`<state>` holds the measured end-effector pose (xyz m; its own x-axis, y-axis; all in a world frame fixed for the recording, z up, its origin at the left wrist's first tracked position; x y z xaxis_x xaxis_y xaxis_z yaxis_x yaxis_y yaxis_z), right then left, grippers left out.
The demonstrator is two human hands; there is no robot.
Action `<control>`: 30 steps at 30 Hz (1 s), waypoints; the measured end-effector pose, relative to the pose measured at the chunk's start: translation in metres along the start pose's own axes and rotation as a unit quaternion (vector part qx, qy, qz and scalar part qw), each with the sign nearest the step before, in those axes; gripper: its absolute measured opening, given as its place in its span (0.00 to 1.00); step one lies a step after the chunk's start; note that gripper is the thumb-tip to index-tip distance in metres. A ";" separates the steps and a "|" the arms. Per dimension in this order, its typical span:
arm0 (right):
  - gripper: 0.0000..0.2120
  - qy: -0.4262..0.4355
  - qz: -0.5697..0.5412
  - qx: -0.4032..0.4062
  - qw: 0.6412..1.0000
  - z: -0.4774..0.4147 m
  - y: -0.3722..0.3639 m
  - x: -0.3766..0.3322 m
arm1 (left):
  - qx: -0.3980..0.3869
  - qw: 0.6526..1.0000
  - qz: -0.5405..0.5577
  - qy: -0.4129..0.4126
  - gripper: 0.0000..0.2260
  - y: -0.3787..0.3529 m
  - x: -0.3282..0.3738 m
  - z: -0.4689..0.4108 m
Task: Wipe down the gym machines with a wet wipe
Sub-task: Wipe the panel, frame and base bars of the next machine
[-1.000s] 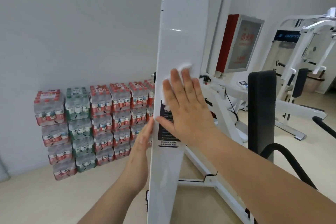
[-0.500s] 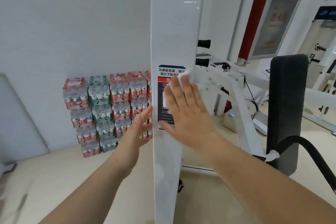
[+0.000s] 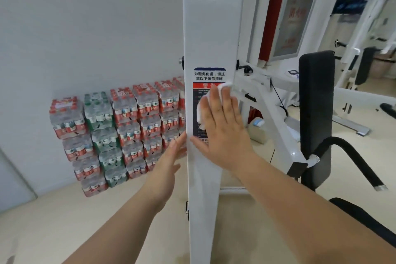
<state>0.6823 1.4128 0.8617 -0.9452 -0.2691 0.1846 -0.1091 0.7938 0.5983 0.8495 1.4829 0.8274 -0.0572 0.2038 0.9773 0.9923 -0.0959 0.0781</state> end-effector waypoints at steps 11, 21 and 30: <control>0.45 0.017 0.034 -0.085 0.996 0.095 -0.051 -0.054 | -0.171 0.984 0.027 0.050 0.28 0.050 -0.036 -0.012; 0.50 -0.096 0.022 -0.078 0.992 0.093 -0.073 -0.073 | -0.187 0.981 0.039 0.027 0.36 0.041 -0.074 -0.021; 0.44 -0.151 -0.036 0.017 0.988 0.113 -0.091 -0.058 | -0.106 0.992 0.038 -0.053 0.42 0.025 -0.133 -0.007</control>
<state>0.7126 1.4174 0.7086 -0.9828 -0.1542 -0.1013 -0.1844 0.7979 0.5739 0.8807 1.4463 0.7012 0.0398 0.2884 0.9567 0.9471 -0.3160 0.0559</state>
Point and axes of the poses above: each hand's wrist, its own z-axis away from the middle knuckle, its own y-axis out of the back of the hand, x = y × z, the point moved 1 cm from there along -z, towards the middle knuckle, and after that the axes turned 7 degrees about -y, right-handed, at the moved point
